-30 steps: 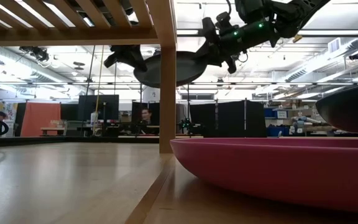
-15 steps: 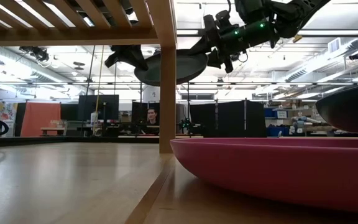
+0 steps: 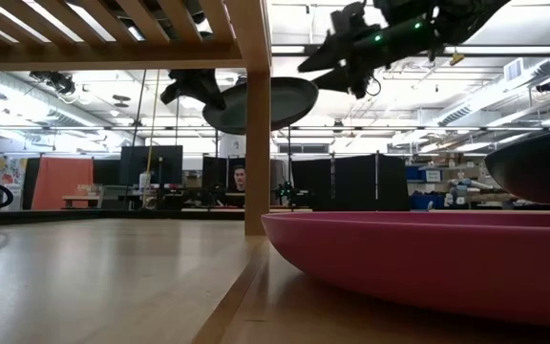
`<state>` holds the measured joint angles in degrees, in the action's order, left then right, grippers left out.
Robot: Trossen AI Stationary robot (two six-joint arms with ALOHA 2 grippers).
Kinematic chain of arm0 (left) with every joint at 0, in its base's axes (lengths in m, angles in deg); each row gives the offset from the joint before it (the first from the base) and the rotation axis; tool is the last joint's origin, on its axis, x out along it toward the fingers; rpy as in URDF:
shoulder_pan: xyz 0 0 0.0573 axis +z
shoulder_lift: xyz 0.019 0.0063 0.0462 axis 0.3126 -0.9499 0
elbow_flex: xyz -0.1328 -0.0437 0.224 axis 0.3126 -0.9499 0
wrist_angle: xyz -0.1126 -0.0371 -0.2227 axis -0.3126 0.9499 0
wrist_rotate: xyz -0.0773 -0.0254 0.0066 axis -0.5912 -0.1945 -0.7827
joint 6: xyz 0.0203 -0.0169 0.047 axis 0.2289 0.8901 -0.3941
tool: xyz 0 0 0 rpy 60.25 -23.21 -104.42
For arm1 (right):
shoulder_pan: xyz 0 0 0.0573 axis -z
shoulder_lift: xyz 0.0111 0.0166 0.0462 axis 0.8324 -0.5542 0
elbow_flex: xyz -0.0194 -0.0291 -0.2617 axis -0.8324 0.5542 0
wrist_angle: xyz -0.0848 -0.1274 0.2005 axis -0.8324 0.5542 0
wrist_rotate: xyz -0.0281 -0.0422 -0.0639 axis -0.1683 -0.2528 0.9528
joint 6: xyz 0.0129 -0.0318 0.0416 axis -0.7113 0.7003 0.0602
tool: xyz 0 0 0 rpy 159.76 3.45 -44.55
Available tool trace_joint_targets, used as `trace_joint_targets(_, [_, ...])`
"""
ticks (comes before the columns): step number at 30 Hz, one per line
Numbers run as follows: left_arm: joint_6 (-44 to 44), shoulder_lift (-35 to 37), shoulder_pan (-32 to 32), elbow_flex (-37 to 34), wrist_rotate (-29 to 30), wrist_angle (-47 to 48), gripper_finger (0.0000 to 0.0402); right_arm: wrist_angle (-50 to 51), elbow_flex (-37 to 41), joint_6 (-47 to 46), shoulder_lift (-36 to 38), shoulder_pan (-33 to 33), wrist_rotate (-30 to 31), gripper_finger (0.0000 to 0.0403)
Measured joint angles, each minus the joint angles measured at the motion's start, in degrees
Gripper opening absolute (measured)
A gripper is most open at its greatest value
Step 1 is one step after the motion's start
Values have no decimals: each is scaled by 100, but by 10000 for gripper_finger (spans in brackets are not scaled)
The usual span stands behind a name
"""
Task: Place and stack plates onto a shelf
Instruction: Stack the top dark green plate on top of the dark green plate on the shelf
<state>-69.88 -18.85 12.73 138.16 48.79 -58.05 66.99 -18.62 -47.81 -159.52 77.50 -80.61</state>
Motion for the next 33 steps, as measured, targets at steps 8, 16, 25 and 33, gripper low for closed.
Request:
trace_joint_targets(8, [-31, 42, 19, 156, -413, 437, 22, 1112, 0, 431, 848, 149, -123, 249])
trace_joint_targets(16, [-530, 50, 23, 1173, -562, 2101, 23, 2345, 2, 577, 1477, 298, -73, 249])
trace_joint_targets(25, [-741, 50, -24, 2666, -1279, 4362, 23, 2778, 7, 575, 1331, 299, -61, 248])
trace_joint_targets(33, [-753, 74, -590, 3433, -1663, 6155, 23, 2745, 9, 572, 1037, 294, -79, 247])
